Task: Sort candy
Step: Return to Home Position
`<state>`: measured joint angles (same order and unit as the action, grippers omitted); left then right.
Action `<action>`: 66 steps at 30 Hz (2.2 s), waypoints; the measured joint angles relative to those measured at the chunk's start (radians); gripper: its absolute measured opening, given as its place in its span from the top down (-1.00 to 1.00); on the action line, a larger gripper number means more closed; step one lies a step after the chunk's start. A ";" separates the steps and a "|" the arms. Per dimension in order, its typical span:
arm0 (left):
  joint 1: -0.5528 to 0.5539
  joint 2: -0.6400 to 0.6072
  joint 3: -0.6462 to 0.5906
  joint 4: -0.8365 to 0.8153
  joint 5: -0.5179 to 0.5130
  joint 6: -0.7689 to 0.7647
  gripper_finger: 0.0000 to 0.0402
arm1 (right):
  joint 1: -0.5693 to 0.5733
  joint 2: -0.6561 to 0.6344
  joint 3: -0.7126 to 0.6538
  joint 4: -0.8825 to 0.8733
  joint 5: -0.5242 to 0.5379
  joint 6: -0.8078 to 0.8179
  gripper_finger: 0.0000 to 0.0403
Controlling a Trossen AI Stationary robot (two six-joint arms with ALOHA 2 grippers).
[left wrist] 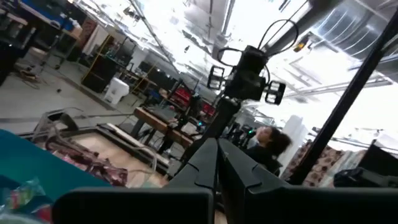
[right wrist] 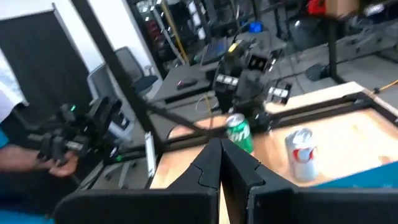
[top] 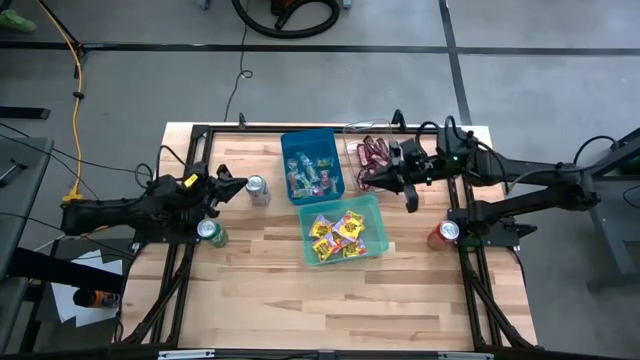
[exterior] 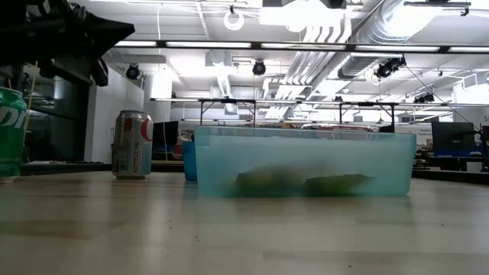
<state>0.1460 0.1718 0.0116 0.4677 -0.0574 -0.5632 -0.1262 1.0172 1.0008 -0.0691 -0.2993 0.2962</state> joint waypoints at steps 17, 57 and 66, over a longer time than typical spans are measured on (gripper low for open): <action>-0.004 0.001 0.000 -0.007 0.027 -0.010 1.00 | 0.203 -0.436 -0.479 0.143 0.101 0.062 1.00; -0.002 -0.168 0.002 -0.457 0.068 -0.009 1.00 | 0.192 -0.847 -0.991 0.160 0.140 -0.166 1.00; -0.003 -0.168 0.002 -0.457 0.067 -0.009 1.00 | 0.192 -1.016 -0.991 0.170 0.142 -0.166 1.00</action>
<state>0.1432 0.0033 0.0132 0.0107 0.0100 -0.5724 0.0659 0.0008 0.0097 0.1007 -0.1570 0.1299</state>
